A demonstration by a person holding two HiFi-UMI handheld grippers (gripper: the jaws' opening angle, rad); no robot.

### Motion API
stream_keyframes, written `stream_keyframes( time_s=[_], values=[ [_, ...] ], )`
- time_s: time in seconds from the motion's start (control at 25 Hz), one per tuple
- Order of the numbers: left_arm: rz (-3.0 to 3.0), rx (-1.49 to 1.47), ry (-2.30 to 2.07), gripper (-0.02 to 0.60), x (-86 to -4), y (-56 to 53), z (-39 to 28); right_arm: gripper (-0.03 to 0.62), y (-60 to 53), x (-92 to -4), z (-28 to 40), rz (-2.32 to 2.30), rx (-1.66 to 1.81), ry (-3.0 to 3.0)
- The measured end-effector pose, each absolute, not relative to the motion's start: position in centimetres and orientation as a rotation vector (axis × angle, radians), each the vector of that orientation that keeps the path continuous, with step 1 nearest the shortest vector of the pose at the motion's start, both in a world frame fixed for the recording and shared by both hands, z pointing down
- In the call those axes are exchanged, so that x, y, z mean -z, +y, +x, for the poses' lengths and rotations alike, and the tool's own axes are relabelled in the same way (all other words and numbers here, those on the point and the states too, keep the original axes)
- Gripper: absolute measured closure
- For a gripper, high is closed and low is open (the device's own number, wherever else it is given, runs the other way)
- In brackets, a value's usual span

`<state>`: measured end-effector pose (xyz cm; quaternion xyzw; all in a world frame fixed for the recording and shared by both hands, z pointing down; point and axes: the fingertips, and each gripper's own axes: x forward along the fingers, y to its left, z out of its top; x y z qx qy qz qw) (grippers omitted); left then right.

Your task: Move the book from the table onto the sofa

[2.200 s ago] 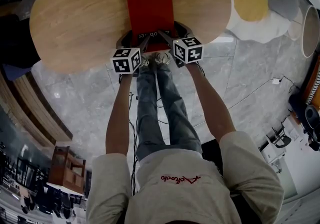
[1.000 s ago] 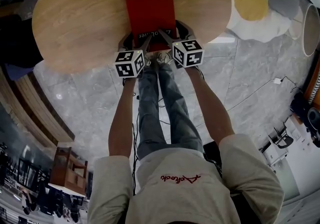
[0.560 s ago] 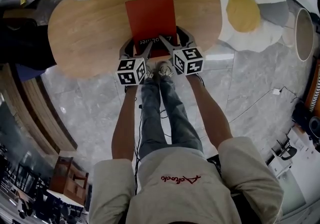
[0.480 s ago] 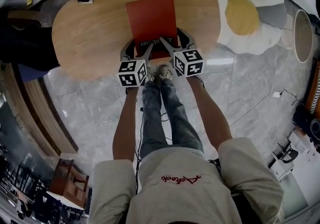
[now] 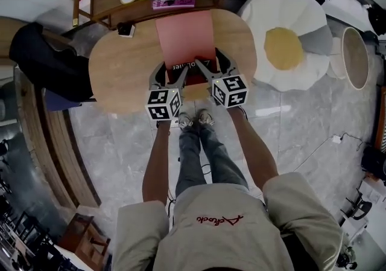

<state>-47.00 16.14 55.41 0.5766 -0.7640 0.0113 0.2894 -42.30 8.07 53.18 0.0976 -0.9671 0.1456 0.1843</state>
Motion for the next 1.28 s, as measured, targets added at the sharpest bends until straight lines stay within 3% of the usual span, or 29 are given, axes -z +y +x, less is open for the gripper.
stream_keyframes(
  time_s=[0.76, 1.28],
  values=[
    [1.735, -0.008, -2.266, 0.287, -35.5, 13.7, -46.1, 0.309, 6.1, -32.9, -40.7, 0.321, -0.216, -3.014],
    [1.825, 0.013, -2.327, 0.287, -28.4, 15.4, -44.6, 0.309, 8.1, -25.5, -38.8, 0.364, -0.103, -3.103]
  ],
)
